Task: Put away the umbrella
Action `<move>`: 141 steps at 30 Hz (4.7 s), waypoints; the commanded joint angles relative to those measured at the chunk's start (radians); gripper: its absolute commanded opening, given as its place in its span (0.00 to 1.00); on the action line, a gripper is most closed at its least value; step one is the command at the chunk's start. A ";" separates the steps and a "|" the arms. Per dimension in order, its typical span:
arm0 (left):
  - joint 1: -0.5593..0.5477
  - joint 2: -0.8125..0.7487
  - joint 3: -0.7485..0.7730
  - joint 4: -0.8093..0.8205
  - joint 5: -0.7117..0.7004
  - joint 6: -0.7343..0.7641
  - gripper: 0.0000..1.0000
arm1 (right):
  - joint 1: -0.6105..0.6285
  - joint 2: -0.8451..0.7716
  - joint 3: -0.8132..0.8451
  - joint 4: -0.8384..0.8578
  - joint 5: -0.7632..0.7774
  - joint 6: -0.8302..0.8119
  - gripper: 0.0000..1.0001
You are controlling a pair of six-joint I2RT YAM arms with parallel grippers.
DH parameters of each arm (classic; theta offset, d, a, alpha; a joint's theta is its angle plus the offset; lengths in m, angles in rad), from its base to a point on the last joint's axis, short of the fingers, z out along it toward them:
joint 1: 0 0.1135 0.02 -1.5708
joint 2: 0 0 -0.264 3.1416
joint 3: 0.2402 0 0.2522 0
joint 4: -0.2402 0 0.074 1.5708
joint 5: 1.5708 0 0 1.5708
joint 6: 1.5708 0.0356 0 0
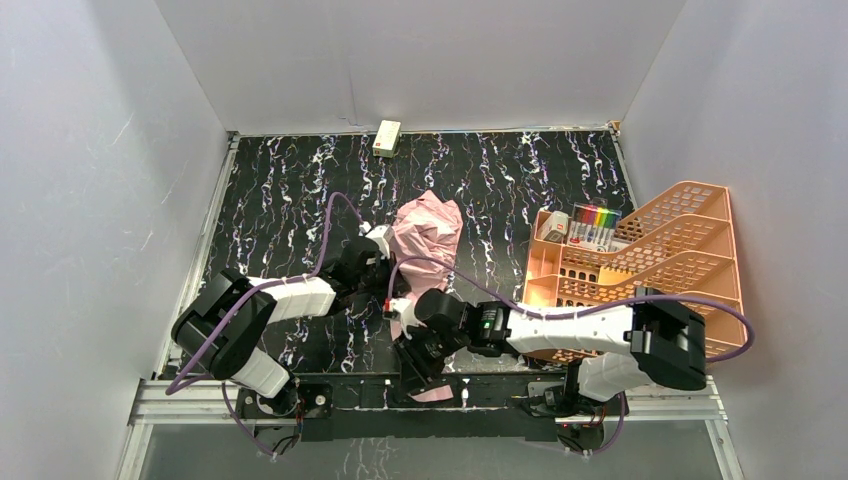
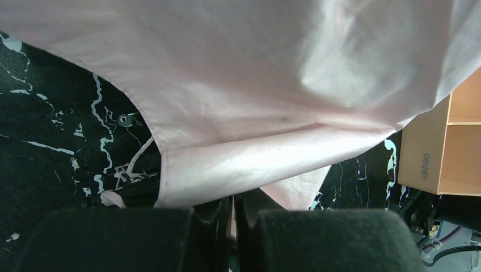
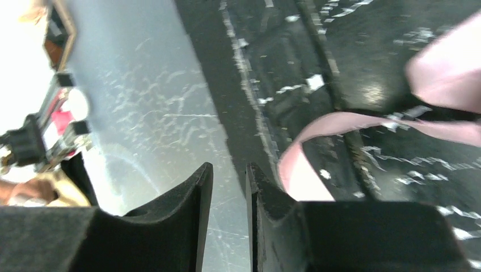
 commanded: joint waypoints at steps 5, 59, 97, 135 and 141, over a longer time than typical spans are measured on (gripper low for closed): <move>0.008 -0.024 -0.035 -0.017 -0.034 0.042 0.00 | -0.028 -0.163 0.103 -0.293 0.635 0.029 0.40; 0.201 -0.258 0.329 -0.335 0.058 0.105 0.62 | -0.675 0.343 -0.055 0.315 0.196 -0.044 0.00; 0.317 0.074 0.354 -0.122 0.335 -0.210 0.94 | -0.682 0.386 -0.028 0.276 0.106 -0.088 0.00; 0.374 0.019 0.377 -0.009 0.507 -0.104 0.63 | -0.682 0.389 -0.029 0.267 0.102 -0.101 0.00; 0.373 0.099 0.421 0.035 0.553 -0.133 0.60 | -0.682 0.386 -0.035 0.268 0.104 -0.099 0.00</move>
